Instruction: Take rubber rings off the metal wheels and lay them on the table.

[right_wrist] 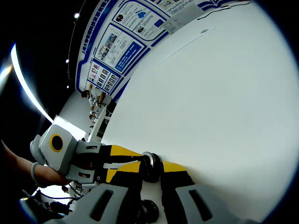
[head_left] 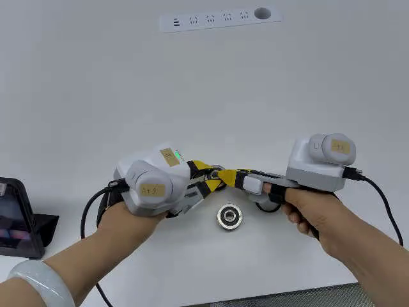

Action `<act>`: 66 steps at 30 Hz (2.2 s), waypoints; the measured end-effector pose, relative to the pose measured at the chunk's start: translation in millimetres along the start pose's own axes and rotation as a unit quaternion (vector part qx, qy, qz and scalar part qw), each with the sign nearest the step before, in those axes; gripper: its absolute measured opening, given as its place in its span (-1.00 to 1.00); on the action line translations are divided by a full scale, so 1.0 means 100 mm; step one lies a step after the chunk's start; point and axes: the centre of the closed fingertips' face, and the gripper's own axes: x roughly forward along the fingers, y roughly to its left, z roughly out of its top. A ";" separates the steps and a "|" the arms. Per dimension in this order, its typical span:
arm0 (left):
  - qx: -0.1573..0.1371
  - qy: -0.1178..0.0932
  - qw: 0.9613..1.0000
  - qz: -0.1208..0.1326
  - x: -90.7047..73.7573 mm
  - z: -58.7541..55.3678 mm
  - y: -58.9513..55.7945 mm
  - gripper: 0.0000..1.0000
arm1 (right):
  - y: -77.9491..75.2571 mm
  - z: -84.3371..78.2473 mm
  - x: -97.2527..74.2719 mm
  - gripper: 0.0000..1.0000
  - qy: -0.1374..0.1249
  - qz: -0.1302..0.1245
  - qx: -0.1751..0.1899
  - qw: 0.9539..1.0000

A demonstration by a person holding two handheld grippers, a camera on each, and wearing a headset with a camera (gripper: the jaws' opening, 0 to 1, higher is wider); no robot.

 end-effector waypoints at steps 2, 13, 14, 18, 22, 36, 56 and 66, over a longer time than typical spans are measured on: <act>0.000 0.000 1.000 0.000 0.00 0.00 0.00 -0.73 | 0.01 0.00 -0.01 -0.66 0.000 0.001 0.001 1.000; 0.000 0.000 1.000 0.002 0.00 0.00 0.00 -0.73 | 0.02 -0.01 -0.07 -0.71 -0.001 0.000 -0.007 1.000; 0.000 0.000 1.000 0.002 0.00 0.00 0.00 -0.73 | 0.02 -0.02 -0.07 -0.72 -0.001 0.000 -0.008 1.000; 0.001 0.001 1.000 0.001 0.00 0.00 0.00 -0.74 | 0.03 -0.04 -0.10 -0.74 0.003 0.002 -0.012 1.000; 0.000 0.000 1.000 0.002 0.00 0.00 0.00 -0.73 | 0.04 -0.07 -0.10 -0.76 0.008 0.003 -0.016 1.000; -0.001 0.000 1.000 0.001 -0.01 0.00 0.00 -0.74 | 0.01 -0.03 -0.12 -0.96 0.001 -0.001 -0.011 1.000; -0.001 0.001 1.000 0.001 -0.01 0.00 0.00 -0.74 | 0.13 0.00 -0.09 -0.97 -0.005 0.010 -0.024 1.000; 0.000 0.000 1.000 -0.002 0.00 0.00 -0.01 -0.74 | 0.16 -0.01 -0.13 -0.97 -0.004 0.015 -0.024 1.000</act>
